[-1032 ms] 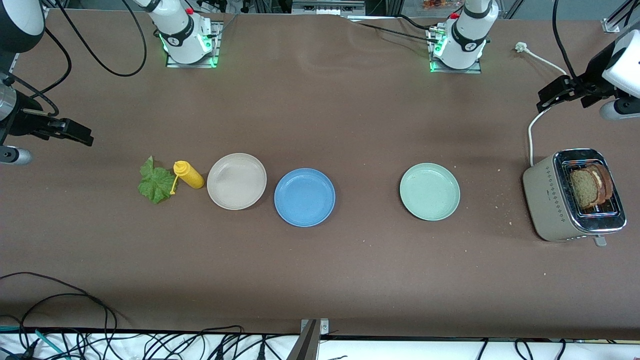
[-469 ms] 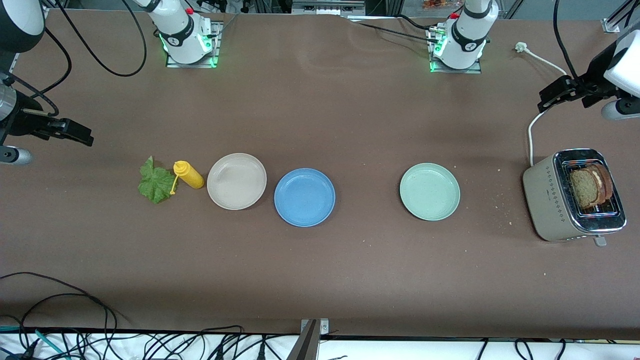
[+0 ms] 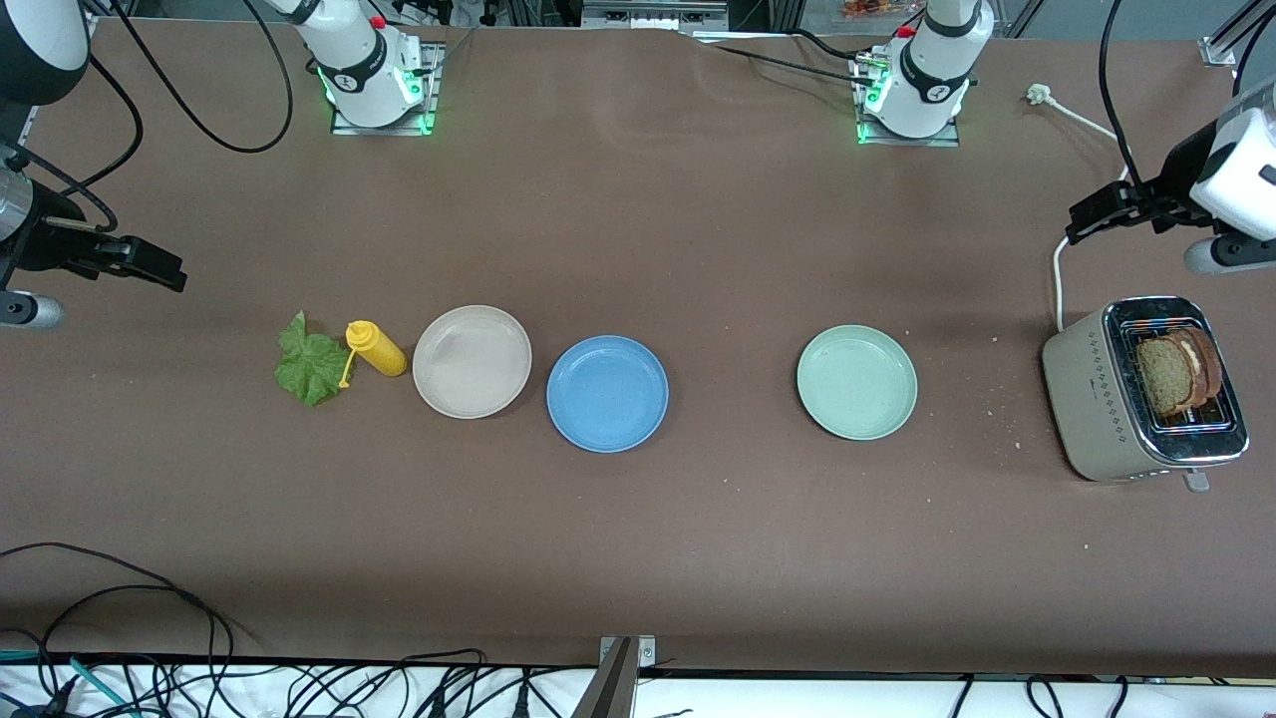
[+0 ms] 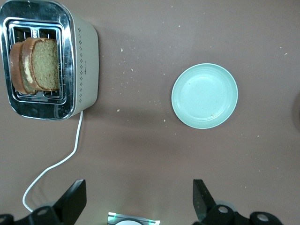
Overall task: Make sandwich in blue plate with both arms
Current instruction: 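Move the left gripper down over the bread slices in the toaster, then grasp the outer bread slice with the left gripper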
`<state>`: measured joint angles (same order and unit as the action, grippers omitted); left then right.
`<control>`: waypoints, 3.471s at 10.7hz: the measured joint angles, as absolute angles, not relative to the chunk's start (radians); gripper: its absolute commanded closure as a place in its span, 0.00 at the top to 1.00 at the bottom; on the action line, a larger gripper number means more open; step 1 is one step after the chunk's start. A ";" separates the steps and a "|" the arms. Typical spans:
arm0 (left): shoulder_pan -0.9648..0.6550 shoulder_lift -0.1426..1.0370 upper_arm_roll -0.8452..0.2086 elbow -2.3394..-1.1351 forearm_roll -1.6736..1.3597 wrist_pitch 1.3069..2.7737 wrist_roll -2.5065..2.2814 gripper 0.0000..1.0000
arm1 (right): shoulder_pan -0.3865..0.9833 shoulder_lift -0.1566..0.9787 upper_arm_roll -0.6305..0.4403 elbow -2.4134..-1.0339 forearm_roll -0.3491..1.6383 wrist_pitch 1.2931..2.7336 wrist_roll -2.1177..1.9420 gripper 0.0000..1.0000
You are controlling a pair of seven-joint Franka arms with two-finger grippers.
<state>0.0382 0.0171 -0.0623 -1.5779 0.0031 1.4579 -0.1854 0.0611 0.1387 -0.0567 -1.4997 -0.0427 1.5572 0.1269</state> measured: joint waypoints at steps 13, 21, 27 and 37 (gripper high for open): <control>0.219 0.427 -0.044 -1.507 0.133 1.615 0.010 1.00 | 0.072 0.139 -0.056 -1.498 -0.042 1.557 0.128 1.00; 0.265 0.458 -0.042 -1.484 0.204 1.621 0.119 1.00 | 0.076 0.139 -0.056 -1.498 -0.042 1.557 0.128 1.00; 0.288 0.470 -0.042 -1.484 0.204 1.632 0.142 1.00 | 0.076 0.139 -0.056 -1.498 -0.042 1.557 0.128 1.00; 0.302 0.470 -0.042 -1.483 0.204 1.645 0.191 0.28 | 0.080 0.140 -0.056 -1.498 -0.042 1.557 0.128 1.00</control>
